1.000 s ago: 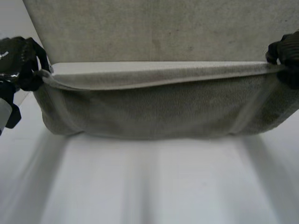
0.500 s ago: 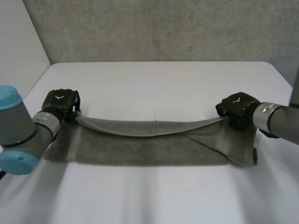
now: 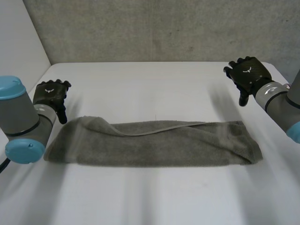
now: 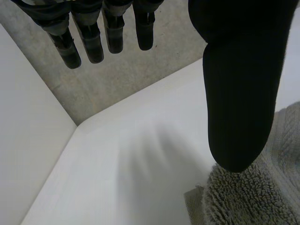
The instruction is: Fold the towel.
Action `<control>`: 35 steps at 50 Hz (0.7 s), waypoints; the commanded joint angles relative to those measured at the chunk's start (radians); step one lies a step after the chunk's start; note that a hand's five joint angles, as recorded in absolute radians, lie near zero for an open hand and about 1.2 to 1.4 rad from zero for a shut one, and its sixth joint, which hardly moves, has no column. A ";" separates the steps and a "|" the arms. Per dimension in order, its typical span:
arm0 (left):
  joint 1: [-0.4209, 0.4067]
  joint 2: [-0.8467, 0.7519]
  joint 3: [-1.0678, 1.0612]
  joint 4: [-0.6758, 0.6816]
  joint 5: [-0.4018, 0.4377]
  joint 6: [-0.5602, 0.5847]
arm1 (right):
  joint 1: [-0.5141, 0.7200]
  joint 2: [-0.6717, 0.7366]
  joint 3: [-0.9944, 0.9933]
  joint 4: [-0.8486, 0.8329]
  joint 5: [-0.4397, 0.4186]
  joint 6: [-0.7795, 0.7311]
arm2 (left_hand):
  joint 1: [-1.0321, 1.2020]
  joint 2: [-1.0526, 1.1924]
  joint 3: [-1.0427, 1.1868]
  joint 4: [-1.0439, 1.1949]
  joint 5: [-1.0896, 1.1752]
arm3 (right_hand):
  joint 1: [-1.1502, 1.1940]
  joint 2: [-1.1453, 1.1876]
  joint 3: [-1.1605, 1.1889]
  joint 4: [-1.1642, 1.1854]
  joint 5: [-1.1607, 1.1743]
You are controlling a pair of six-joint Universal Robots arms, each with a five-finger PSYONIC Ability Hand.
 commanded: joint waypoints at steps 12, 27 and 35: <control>0.002 0.230 -0.272 -0.004 0.136 0.003 | -0.055 -0.287 0.353 0.293 -0.042 0.083 | 0.253 0.256 0.252 0.254 0.277 | -0.027 -0.038 -0.035 -0.049 -0.029; 0.008 0.230 -0.344 0.001 0.187 0.003 | -0.189 -0.303 0.508 0.172 -0.122 0.100 | 0.306 0.309 0.304 0.307 0.330 | 0.026 0.015 0.019 0.004 0.024; 0.025 0.213 -0.347 0.007 0.187 0.003 | -0.226 -0.153 0.461 0.071 -0.070 0.086 | 0.297 0.301 0.296 0.298 0.321 | 0.017 0.007 0.010 -0.005 0.015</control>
